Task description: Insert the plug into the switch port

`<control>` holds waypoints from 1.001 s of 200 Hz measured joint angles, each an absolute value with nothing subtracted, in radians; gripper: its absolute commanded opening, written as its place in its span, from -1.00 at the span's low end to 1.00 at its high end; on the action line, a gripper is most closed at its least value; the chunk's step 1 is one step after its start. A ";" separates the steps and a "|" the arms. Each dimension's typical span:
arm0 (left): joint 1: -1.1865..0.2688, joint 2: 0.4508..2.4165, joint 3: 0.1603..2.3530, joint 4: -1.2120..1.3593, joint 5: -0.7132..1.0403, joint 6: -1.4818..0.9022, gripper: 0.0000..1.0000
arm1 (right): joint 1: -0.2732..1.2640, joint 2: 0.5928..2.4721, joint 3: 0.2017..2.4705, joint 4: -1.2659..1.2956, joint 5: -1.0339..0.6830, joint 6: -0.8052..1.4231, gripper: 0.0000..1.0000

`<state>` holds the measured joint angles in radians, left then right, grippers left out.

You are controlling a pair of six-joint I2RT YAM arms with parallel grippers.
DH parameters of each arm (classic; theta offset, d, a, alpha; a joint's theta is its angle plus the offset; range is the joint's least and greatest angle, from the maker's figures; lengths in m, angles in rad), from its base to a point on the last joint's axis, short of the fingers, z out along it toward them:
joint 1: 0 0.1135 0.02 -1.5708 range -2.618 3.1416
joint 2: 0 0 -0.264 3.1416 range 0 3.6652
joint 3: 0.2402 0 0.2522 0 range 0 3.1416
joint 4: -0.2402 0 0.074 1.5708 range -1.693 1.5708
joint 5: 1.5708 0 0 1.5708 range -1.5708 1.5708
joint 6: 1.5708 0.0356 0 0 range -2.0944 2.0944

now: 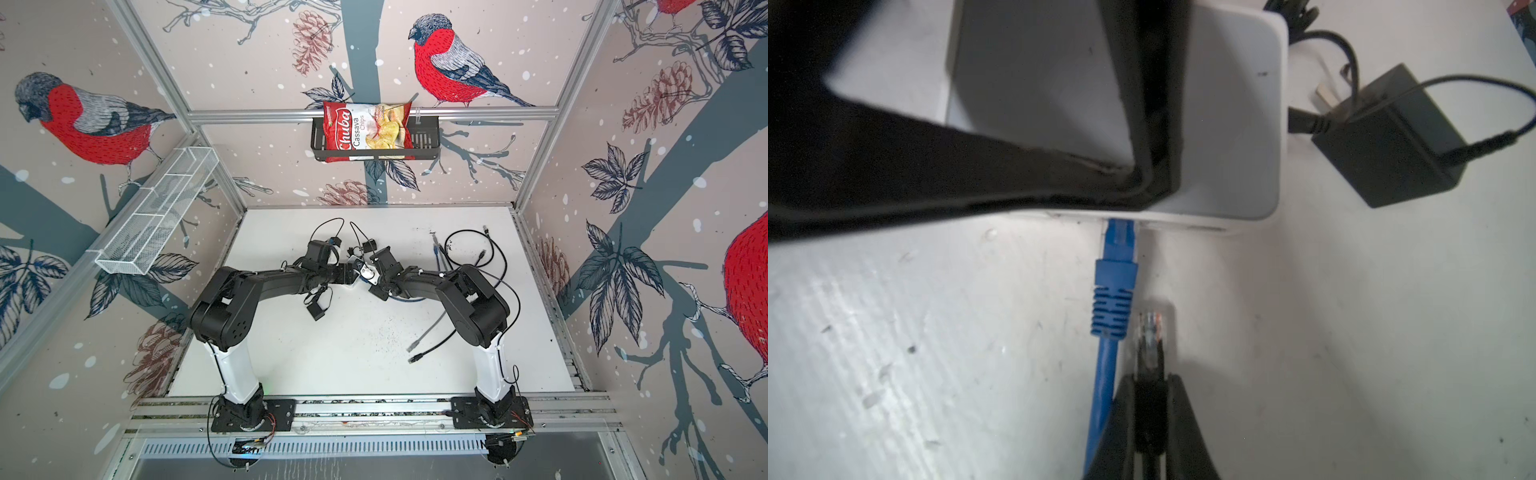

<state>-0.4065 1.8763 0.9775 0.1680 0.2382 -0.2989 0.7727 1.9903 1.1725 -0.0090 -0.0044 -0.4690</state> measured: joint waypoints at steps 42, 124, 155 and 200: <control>-0.456 1.799 0.894 0.139 0.195 -0.308 0.40 | 0.826 1.932 1.114 -0.025 -0.006 -0.445 -0.94; -0.468 1.778 0.941 0.034 0.162 -0.307 0.54 | 0.791 1.921 1.080 0.053 -0.017 -0.413 -0.94; -0.468 1.797 0.965 0.049 0.162 -0.295 0.54 | 0.790 1.921 1.079 0.069 -0.016 -0.410 -0.94; -0.469 1.837 0.958 0.109 0.192 -0.300 0.50 | 0.792 1.936 1.083 0.052 -0.012 -0.395 -0.94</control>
